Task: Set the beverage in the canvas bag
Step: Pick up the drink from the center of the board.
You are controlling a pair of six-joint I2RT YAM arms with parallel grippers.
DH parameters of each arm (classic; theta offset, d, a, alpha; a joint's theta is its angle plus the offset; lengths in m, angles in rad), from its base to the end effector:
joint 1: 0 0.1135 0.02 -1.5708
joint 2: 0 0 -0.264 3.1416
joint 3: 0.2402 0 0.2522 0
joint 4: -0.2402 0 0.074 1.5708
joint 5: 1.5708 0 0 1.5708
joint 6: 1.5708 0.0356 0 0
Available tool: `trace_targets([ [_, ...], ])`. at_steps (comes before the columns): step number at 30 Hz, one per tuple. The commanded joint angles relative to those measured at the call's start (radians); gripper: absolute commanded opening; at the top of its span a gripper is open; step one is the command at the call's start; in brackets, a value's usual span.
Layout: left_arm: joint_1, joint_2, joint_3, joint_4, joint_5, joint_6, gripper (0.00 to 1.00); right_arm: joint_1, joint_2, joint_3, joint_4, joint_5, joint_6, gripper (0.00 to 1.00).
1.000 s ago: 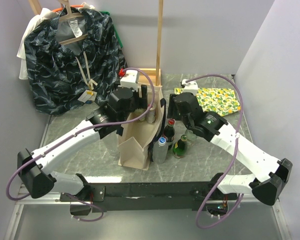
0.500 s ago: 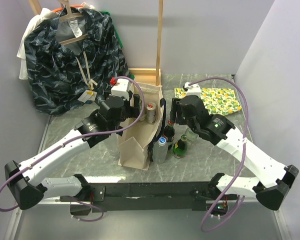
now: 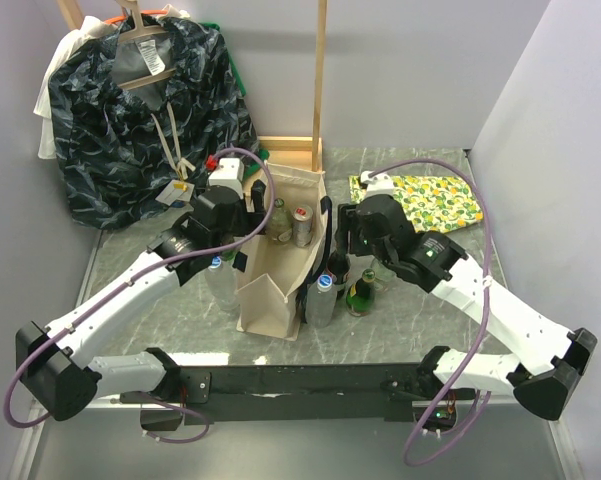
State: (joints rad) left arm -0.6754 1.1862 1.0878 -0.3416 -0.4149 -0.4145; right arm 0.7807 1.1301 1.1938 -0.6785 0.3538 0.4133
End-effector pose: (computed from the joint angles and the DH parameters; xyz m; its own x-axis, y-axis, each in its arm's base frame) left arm 0.2174 -0.1558 0.3485 -0.4201 -0.1357 -0.8973 0.1293 0.9697 -0.2072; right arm 0.1762 0.1572 0.3658 -0.5597 -0.0241 -0.8284 -0.2559 0.9558 0.1451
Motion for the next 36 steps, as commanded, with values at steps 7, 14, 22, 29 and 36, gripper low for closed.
trace_targets([
  [7,0.025,-0.019,-0.002,0.041,0.134,-0.027,0.91,0.080,0.056,0.021,-0.032,0.031,0.007,0.67],
  [14,0.033,-0.010,0.003,0.044,0.153,-0.024,0.91,0.100,0.068,0.015,-0.052,0.071,0.044,0.63],
  [22,0.036,0.000,0.004,0.046,0.162,-0.026,0.91,0.101,0.059,0.010,-0.039,0.105,0.045,0.58],
  [29,0.037,-0.002,0.003,0.046,0.168,-0.029,0.91,0.101,0.082,0.015,-0.033,0.117,0.041,0.55],
  [36,0.037,-0.016,-0.002,0.044,0.166,-0.027,0.91,0.101,0.091,0.007,-0.009,0.111,0.042,0.52],
])
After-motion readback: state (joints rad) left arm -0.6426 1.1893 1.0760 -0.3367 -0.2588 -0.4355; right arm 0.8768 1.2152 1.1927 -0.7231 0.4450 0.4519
